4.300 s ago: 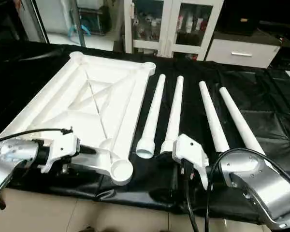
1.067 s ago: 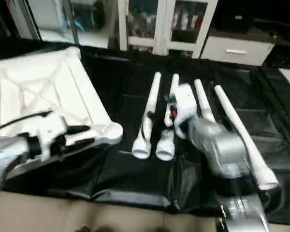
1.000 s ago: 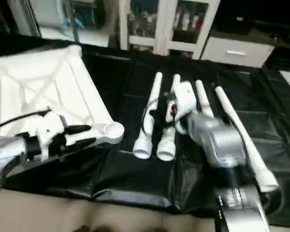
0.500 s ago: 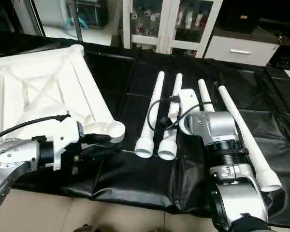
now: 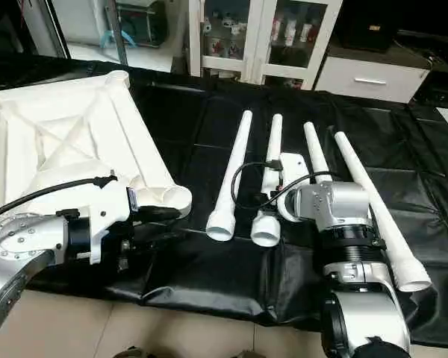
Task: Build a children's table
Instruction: Pick table leg
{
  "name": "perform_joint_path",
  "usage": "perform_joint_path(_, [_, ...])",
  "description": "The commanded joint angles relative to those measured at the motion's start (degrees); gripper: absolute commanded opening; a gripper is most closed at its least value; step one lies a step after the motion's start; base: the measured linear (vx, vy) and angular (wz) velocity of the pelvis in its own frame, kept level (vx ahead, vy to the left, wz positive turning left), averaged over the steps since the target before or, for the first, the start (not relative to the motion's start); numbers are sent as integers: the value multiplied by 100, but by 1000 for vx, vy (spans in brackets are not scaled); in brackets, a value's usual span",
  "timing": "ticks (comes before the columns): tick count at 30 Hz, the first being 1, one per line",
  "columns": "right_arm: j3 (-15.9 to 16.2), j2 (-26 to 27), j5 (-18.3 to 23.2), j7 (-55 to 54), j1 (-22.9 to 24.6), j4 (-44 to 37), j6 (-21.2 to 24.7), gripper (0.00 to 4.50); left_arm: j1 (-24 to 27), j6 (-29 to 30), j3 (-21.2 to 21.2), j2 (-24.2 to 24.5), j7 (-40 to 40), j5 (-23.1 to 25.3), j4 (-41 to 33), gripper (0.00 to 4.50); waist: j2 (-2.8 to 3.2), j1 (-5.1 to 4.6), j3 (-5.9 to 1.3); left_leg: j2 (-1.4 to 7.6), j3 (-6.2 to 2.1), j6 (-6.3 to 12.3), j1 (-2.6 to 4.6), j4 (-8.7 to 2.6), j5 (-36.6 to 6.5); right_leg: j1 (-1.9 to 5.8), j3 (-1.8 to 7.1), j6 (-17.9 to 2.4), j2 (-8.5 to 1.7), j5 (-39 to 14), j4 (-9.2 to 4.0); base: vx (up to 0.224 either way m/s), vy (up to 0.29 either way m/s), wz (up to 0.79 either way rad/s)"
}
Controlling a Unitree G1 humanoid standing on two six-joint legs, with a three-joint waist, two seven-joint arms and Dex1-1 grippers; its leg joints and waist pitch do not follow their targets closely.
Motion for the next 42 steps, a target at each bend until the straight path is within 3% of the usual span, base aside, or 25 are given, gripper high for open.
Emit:
perform_joint_path(1, [-137,10,46,-62,86,-87,118,310,-63,109,-14,80,-30,-86,-206,203,52,22,-388,272,-73,-268,29,-456,-206,298,275,-1338,-343,106,-354,0,0,0])
perform_joint_path(16, [-996,140,268,-361,110,178,314,193,-71,339,-9,132,-16,-279,-344,203,36,25,-392,263,-62,-235,29,-449,-111,297,269,-1328,-339,97,-352,0,0,0])
perform_joint_path(24, [-1214,161,274,-486,206,-23,336,186,-146,384,44,75,45,-329,-317,203,59,36,-390,264,-61,-279,46,-452,-160,287,264,-1278,-332,68,-359,0,0,0])
perform_joint_path(28, [-1261,115,253,-594,223,-266,274,186,-197,399,127,-2,122,-438,-301,203,38,53,-394,261,-64,-283,35,-451,-110,304,268,-1280,-337,121,-354,0,0,0])
perform_joint_path(32, [-1341,94,291,-656,323,-899,486,186,-170,446,269,-55,191,-601,-391,203,49,61,-400,252,-66,-271,35,-447,-43,305,265,-1244,-318,221,-341,0,0,0])
perform_joint_path(35, [-1394,43,417,-593,361,-1730,535,186,-201,489,612,-354,477,-863,-404,203,47,65,-395,259,-70,-275,31,-451,-83,311,269,-1214,-324,196,-352,0,0,0])
perform_joint_path(37, [-1414,24,529,-501,367,-2222,288,186,-357,455,822,-597,805,-886,-286,203,71,74,-395,265,-77,-288,35,-452,-140,315,273,-1194,-324,179,-353,0,0,0])
perform_joint_path(42, [-1293,30,791,-141,423,-3214,-309,186,-818,440,1136,-1099,1566,-831,117,203,61,91,-388,265,-76,-255,38,-442,-247,316,292,-1112,-327,49,-385,0,0,0])
